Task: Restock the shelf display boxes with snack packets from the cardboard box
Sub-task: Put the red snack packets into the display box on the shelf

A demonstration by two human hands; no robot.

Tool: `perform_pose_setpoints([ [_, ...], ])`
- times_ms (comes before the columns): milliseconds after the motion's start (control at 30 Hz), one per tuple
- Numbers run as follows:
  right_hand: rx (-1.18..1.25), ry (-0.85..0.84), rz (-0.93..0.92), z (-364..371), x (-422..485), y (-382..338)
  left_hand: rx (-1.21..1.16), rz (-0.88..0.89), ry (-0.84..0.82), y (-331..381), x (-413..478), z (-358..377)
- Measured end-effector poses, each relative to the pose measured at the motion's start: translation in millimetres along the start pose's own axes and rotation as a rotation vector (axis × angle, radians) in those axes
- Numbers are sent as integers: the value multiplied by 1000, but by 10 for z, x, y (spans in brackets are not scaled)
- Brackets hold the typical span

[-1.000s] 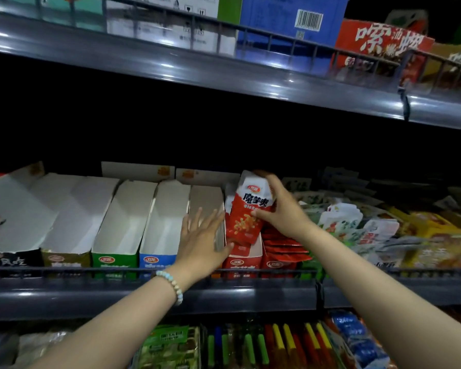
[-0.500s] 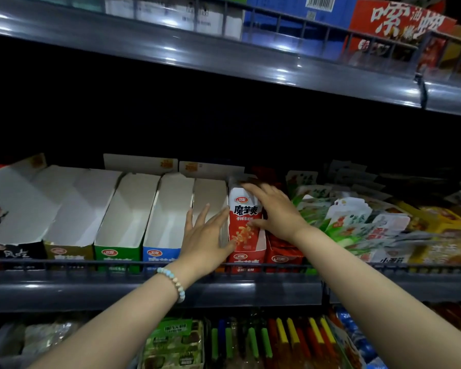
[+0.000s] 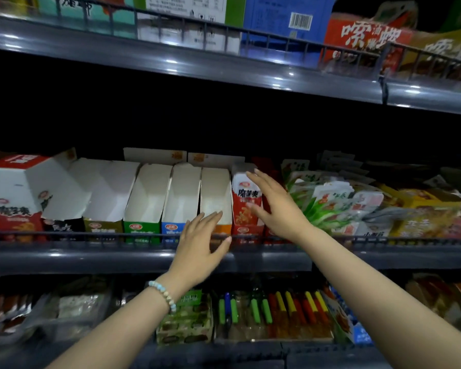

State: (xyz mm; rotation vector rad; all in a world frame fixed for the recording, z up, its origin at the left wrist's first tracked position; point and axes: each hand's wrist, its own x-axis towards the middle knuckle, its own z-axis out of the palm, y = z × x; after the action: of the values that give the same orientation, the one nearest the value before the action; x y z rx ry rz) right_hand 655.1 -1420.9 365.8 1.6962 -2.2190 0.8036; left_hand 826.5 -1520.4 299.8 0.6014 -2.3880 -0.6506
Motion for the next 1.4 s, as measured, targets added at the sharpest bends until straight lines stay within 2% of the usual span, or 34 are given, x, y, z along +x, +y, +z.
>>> perform_pose_setpoints([
  [100, 33, -71, -5, 148, -434, -201, -7, -6, -20, -190, -429, 80],
  [300, 187, -365, 180, 874, -1389, -417, 104, -182, -245, -845, -1384, 404],
  [533, 150, -636, 297, 1968, -2245, -532, 177, -343, -411, -1486, -2285, 596],
  [733, 331, -814, 452, 2813, -2605, -651, 228, -430, -416, -2057, -2706, 603],
  [900, 541, -918, 740, 3370, -2873, -784, 275, -497, -410, -2425, -2927, 658],
  [1000, 608, -943, 874, 3607, -2992, -808, 271, -515, -415, -2556, -3045, 704],
  [1200, 627, -886, 1061, 3936, -3113, -721, 216, -536, -412, -2745, -3152, 884],
  [1400, 626, -785, 1105, 4161, -3187, -741, 192, -579, -394, -2786, -3170, 954],
])
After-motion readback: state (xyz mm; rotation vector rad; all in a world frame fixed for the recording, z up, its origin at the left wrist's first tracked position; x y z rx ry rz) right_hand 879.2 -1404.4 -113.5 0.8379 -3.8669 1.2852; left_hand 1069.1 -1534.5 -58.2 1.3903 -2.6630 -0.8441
